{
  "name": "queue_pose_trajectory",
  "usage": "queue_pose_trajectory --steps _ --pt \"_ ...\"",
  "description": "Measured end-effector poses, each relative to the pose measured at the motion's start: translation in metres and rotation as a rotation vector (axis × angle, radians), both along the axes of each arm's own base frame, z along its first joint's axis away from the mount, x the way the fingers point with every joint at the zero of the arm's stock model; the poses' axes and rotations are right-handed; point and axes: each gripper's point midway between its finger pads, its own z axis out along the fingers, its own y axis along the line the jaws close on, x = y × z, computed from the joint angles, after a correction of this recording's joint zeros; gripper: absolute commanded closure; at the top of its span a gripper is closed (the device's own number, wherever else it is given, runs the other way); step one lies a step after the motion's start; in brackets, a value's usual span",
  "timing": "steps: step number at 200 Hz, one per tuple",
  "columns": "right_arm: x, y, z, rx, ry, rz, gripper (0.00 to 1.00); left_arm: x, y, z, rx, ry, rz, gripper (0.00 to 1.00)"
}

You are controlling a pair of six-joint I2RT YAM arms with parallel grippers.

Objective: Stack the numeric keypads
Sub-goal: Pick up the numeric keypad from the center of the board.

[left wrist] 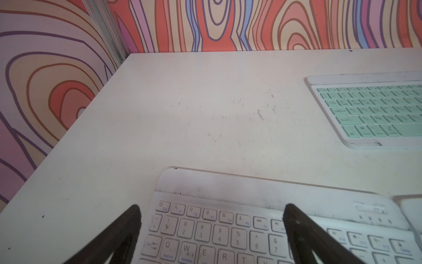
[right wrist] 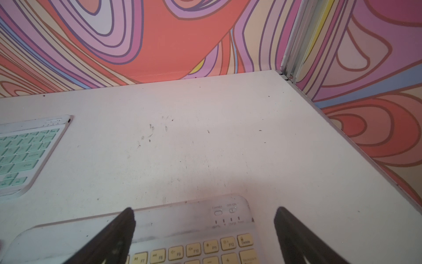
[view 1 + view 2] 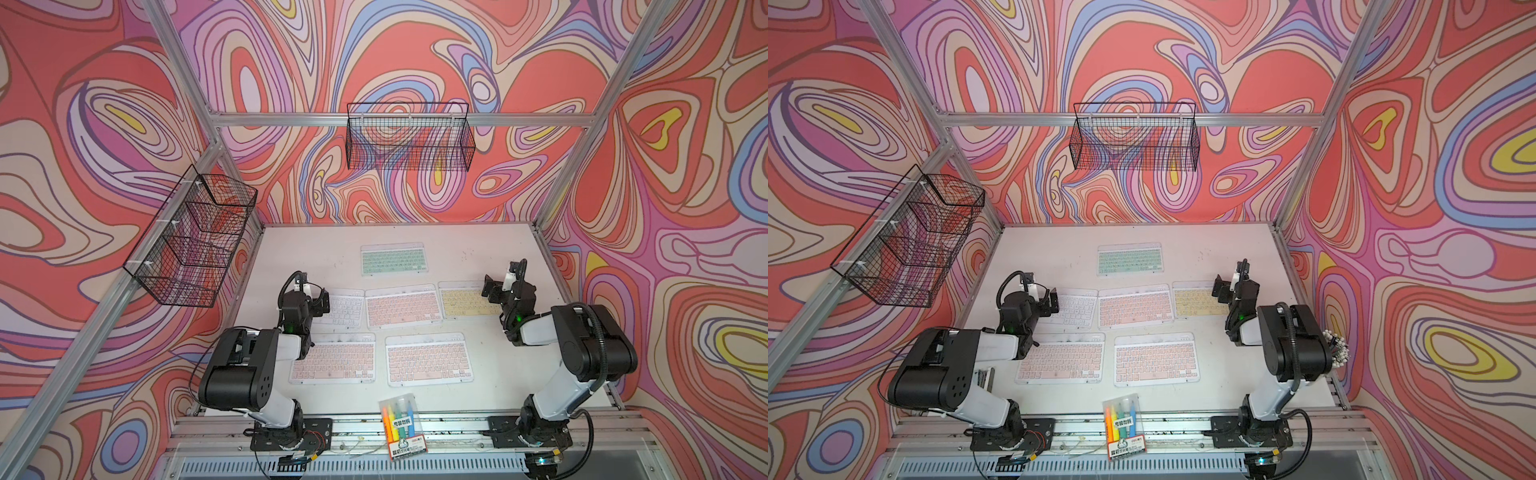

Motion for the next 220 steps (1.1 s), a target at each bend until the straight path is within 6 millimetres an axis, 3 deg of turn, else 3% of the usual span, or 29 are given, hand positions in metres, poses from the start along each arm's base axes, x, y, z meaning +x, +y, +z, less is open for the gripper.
queue_pose_trajectory --steps 46,69,86,101,118,140,166,185,205,220 --pt "-0.005 0.001 0.007 -0.007 0.0 -0.003 0.02 -0.002 0.002 0.002 0.035 0.041 0.043 0.0" --pt "-0.017 0.001 0.048 -0.005 -0.061 -0.037 0.02 0.01 -0.011 0.042 0.05 0.015 0.052 0.0" --pt "-0.014 0.005 0.084 0.031 -0.09 -0.063 0.02 0.018 -0.018 0.075 0.048 -0.041 0.058 0.0" --pt "-0.004 0.016 0.114 0.068 -0.094 -0.066 0.02 0.013 -0.03 0.086 0.057 -0.047 0.05 0.0" --pt "0.0 0.036 0.13 0.103 -0.055 -0.045 0.02 0.001 -0.046 0.087 0.062 -0.019 0.029 0.0" --pt "-0.006 0.064 0.126 0.143 0.037 -0.001 0.02 -0.012 -0.055 0.097 -0.007 0.017 0.043 0.0" --pt "-0.023 0.097 0.103 0.195 0.183 0.106 0.02 -0.019 -0.057 0.118 -0.132 0.031 0.079 0.0" --pt "-0.036 0.116 0.087 0.231 0.273 0.164 0.02 -0.025 -0.065 0.12 -0.206 0.076 0.075 0.0" --pt "-0.053 0.138 0.077 0.221 0.336 0.216 0.02 -0.039 -0.086 0.111 -0.232 0.142 0.03 0.0" --pt "-0.067 0.156 0.081 0.203 0.347 0.264 0.02 -0.057 -0.113 0.101 -0.214 0.202 -0.042 0.0"
